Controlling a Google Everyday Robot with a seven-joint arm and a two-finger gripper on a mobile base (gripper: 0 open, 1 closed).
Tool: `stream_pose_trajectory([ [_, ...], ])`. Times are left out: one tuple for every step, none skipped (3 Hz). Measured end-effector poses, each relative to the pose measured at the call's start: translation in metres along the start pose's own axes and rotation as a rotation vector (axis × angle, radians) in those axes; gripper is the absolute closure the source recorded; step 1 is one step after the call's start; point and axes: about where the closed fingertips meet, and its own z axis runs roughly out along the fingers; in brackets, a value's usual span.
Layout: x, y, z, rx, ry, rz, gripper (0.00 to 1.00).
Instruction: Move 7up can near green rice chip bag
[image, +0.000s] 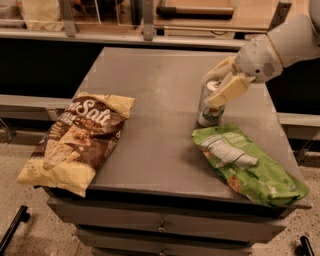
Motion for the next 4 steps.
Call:
stream_pose_trajectory([
  [-0.0010,-0.0001,-0.0008,0.000,0.000,0.000,0.59],
  [-0.0018,-0.0010,0.0016,-0.002,-0.002,-0.001,0.29],
  [-0.0019,-0.0010,0.0017,-0.002,-0.002,-0.001,0.05],
  [-0.0024,-0.0016,0.0034,-0.003,-0.003,-0.002,0.00],
])
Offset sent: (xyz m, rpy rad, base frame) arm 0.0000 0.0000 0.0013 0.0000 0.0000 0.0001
